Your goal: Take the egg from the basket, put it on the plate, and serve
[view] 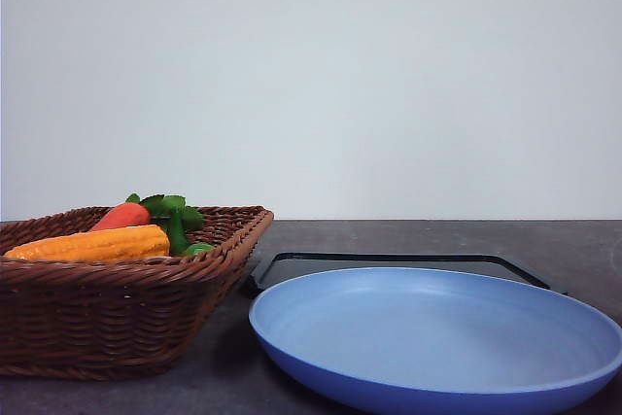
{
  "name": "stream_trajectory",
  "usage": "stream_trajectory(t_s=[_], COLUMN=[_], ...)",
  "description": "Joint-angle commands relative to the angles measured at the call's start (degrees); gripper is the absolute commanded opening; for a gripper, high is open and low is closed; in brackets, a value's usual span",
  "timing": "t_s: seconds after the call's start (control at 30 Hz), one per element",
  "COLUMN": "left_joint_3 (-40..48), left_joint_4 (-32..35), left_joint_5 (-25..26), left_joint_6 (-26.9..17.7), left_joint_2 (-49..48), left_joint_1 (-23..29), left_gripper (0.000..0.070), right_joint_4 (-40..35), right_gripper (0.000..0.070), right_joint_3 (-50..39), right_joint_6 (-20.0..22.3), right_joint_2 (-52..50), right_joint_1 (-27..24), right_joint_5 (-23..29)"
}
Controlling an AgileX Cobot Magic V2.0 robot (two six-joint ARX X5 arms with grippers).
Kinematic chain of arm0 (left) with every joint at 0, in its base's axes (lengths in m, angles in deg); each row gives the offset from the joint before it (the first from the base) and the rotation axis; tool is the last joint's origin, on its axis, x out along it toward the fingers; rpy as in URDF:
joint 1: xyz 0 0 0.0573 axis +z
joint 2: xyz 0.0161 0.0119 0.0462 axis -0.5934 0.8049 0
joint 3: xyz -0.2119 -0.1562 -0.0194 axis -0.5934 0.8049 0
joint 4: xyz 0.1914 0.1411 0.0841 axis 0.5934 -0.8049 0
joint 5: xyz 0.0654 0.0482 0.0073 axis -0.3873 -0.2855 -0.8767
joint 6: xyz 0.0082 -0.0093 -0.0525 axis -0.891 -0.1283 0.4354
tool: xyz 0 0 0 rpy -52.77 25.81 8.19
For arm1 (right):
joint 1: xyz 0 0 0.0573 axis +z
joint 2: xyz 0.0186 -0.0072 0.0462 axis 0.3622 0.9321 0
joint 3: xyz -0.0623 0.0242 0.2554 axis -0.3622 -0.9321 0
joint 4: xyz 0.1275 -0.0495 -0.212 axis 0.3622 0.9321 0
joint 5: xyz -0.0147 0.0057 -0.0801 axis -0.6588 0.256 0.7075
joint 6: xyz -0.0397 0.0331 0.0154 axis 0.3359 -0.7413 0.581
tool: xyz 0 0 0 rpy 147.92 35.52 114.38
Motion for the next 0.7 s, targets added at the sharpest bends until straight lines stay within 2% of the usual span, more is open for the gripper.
stream_trajectory(t_s=[0.0, 0.07, 0.2, 0.27, 0.5, 0.67], left_joint_3=[0.39, 0.39, 0.37, 0.35, -0.71, -4.63], left_joint_4=[0.57, 0.6, 0.94, 0.92, 0.52, -2.41], left_joint_5=[0.07, 0.16, 2.38, 3.61, 10.24, 12.62], left_joint_6=[0.96, 5.28, 19.58, 24.12, 25.42, 25.59], left_joint_2=[-0.04, -0.04, -0.04, -0.04, 0.02, 2.87], left_joint_1=[0.07, 0.07, 0.07, 0.07, 0.07, 0.07], left_gripper=[0.0, 0.0, 0.0, 0.0, 0.0, 0.0], right_joint_4=[-1.2, -2.39, -5.27, -6.36, -4.27, 1.76], right_gripper=[0.0, 0.0, 0.0, 0.0, 0.0, 0.0], right_joint_3=[-0.17, -0.17, -0.17, -0.15, 0.78, 5.54], right_joint_6=[-1.66, -3.72, -9.16, -10.94, -15.02, -16.19], right_joint_2=[-0.02, -0.02, -0.02, -0.02, 0.13, 1.73], right_joint_1=[0.07, 0.07, 0.07, 0.07, 0.07, 0.07], right_joint_5=[-0.07, -0.2, -0.18, -0.46, -6.22, -6.67])
